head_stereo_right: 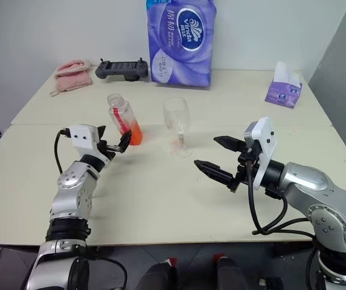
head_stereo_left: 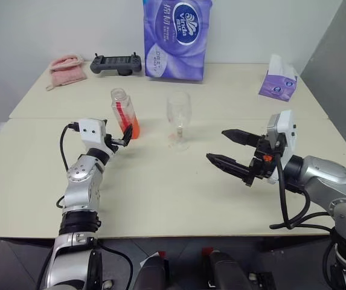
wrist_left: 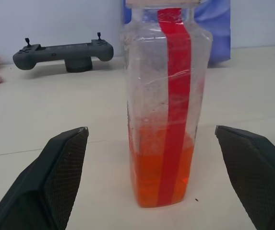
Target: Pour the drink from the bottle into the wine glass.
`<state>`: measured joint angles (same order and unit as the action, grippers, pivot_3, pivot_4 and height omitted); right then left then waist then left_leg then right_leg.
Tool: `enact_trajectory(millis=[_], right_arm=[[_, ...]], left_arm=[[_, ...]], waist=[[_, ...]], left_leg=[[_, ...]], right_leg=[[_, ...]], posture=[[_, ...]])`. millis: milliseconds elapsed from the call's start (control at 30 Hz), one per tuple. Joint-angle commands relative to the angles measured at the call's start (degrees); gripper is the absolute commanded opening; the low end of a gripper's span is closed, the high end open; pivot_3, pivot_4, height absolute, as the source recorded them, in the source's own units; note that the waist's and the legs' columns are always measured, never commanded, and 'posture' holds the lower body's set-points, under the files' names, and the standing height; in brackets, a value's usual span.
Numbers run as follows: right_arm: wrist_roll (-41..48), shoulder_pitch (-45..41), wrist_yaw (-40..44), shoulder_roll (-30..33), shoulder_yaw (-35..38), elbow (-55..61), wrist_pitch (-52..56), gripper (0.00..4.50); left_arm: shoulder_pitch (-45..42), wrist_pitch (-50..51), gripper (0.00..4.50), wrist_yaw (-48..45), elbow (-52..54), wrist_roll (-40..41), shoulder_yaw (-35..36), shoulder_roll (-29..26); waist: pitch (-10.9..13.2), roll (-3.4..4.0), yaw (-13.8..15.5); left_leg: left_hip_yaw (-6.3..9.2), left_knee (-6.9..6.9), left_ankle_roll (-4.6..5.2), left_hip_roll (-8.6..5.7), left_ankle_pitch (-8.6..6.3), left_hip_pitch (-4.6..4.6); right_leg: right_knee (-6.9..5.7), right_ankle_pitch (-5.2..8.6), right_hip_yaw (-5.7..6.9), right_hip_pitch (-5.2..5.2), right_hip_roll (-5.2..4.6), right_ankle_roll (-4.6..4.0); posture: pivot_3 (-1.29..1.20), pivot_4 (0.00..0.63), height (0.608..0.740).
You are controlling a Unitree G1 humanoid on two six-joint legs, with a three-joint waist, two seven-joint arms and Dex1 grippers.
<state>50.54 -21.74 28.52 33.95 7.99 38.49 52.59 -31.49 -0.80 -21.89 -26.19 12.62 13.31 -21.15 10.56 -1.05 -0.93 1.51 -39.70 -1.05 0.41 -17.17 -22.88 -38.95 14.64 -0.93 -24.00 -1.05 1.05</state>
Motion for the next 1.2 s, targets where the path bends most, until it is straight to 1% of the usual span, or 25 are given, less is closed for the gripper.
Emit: enact_trajectory(millis=[33,133,300,367,467,567,600,767,800,867,1033,1200], right_arm=[[1.57,-1.28,-1.08,0.80,0.85,2.34,-0.43,4.48],[2.29,-1.76,-1.82,1.00,1.01,2.35,-0.13,4.48],[3.64,-2.73,-3.57,1.27,1.06,2.40,0.31,4.48],[4.19,-2.89,-4.45,1.37,1.03,2.55,0.46,4.48],[4.41,-2.92,-5.69,1.70,1.12,2.80,0.67,4.48],[5.19,-3.08,-6.96,1.91,1.38,3.04,0.98,4.50],[5.47,-3.12,-7.33,1.99,1.42,3.11,1.04,4.50],[6.47,-3.46,-8.67,2.06,1.27,3.09,0.97,4.50],[6.47,-3.48,-8.79,2.02,1.18,3.05,0.94,4.50],[6.19,-3.17,-8.77,2.08,0.95,2.96,0.65,4.50],[3.92,-3.31,-9.42,1.19,0.45,2.57,-1.23,4.50],[-4.97,-4.92,-10.02,-1.40,-3.38,-0.70,-7.29,4.50]], left_arm=[[-3.60,-4.16,4.50,-0.83,-5.60,-0.95,-0.49,-0.04],[-6.73,-7.29,4.50,-1.46,-12.28,-1.84,-1.18,0.33],[-14.42,-12.59,4.50,-0.80,-25.58,-3.61,-1.45,0.46],[-16.55,-14.30,4.50,-0.47,-29.34,-4.09,-1.52,0.39],[-18.72,-15.53,4.50,2.43,-34.09,-6.40,-2.31,-0.31],[-19.37,-16.39,3.91,2.65,-36.40,-7.39,-2.52,-0.69],[-19.42,-16.61,3.65,2.53,-36.75,-7.52,-2.51,-0.76],[-19.53,-17.18,2.06,2.92,-37.84,-7.71,-2.26,-1.29],[-19.56,-17.23,1.80,3.01,-37.96,-7.97,-2.45,-1.46],[-19.68,-17.41,1.70,3.06,-38.03,-8.38,-2.75,-1.68],[-21.41,-18.05,1.70,2.78,-35.54,-11.03,-4.98,-3.23],[-24.27,-20.19,1.70,1.05,-32.44,-15.81,-9.58,-5.80]], waist=[[0.00,0.00,0.00],[0.00,0.00,0.01],[0.01,-0.02,-0.01],[0.01,-0.02,-0.01],[0.01,-0.02,-0.01],[0.01,-0.02,-0.10],[0.01,-0.02,-0.10],[0.01,-0.02,-0.11],[0.01,-0.02,-0.12],[0.01,-0.02,-0.12],[0.01,-0.02,-0.14],[0.04,-0.07,-0.12]], left_leg=[[0.00,0.00,0.00,0.00,0.00,0.00],[0.00,0.00,0.00,0.00,0.00,0.00],[0.01,-0.02,0.01,-0.02,0.00,-0.04],[0.00,-0.02,0.01,-0.03,0.00,-0.05],[0.00,-0.01,0.01,-0.03,0.00,-0.05],[-0.01,0.00,0.01,-0.02,0.00,-0.04],[-0.01,0.00,0.01,0.00,0.00,-0.05],[-0.01,0.00,0.00,0.00,0.00,-0.04],[-0.01,-0.01,0.00,0.01,0.00,-0.04],[-0.01,0.00,0.00,0.01,0.00,-0.04],[-0.02,0.00,0.00,0.01,0.00,-0.05],[0.00,-0.02,0.00,-0.02,0.00,-0.08]], right_leg=[[0.00,0.00,0.00,0.00,0.00,0.00],[-0.01,0.00,0.00,0.00,0.00,0.00],[0.00,0.00,0.05,-0.01,0.07,0.00],[0.01,0.00,0.04,-0.01,0.11,0.01],[0.00,0.00,0.03,-0.02,0.09,0.01],[0.00,0.00,0.03,-0.03,0.06,0.01],[-0.01,0.00,0.02,-0.04,0.06,0.01],[-0.02,0.00,0.02,-0.04,0.01,0.00],[-0.02,0.00,0.02,-0.04,0.01,0.00],[-0.02,0.00,0.02,-0.05,0.02,0.01],[-0.02,0.00,0.02,-0.05,0.02,0.00],[-0.02,0.00,0.04,-0.06,0.06,0.01]], posture=[[0.00,0.150,0.740],[0.00,0.150,0.740],[0.00,0.150,0.740],[0.00,0.150,0.740],[0.00,0.150,0.740],[0.00,0.150,0.740],[0.00,0.150,0.740],[0.00,0.150,0.740],[0.00,0.150,0.740],[0.00,0.150,0.740],[0.00,0.150,0.740],[0.00,0.150,0.740]])
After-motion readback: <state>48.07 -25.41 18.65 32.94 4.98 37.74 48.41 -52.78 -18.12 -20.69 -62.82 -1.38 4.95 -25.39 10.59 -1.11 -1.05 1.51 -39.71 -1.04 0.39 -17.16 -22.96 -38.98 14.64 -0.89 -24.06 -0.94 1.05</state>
